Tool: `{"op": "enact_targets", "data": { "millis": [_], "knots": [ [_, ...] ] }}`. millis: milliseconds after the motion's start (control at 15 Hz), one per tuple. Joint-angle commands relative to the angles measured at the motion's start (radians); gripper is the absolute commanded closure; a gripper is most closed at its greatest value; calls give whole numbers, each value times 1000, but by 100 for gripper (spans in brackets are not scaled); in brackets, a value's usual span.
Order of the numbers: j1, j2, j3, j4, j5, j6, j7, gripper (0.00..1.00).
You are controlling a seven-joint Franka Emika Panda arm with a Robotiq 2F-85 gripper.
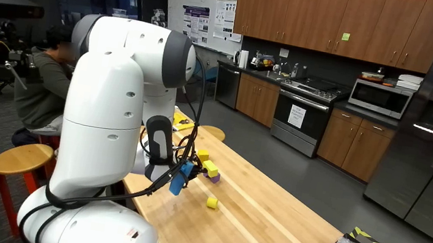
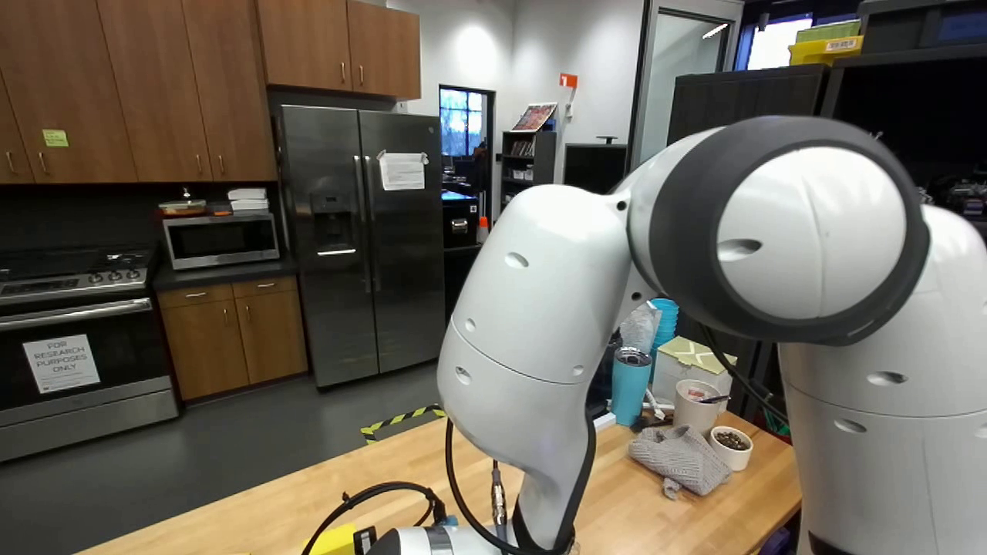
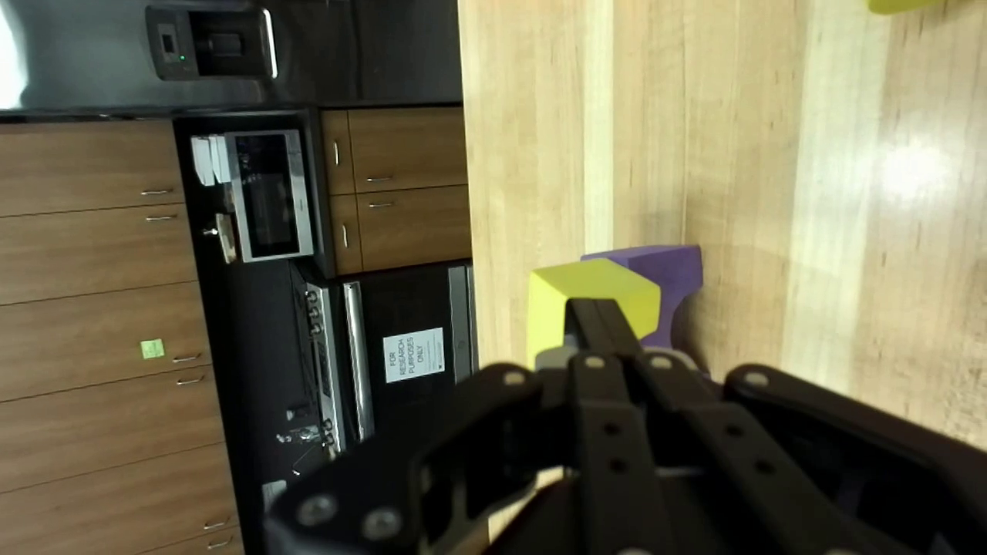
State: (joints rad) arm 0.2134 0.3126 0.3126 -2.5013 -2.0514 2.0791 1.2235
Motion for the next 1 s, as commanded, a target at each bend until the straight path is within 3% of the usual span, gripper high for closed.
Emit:
{"op": "enact_targets", "data": {
  "millis": [0,933],
  "knots": [
    [3,-3,6,-9,-12,3,-7,100],
    [7,28,10,45,-21,16,-51,100]
  ]
}}
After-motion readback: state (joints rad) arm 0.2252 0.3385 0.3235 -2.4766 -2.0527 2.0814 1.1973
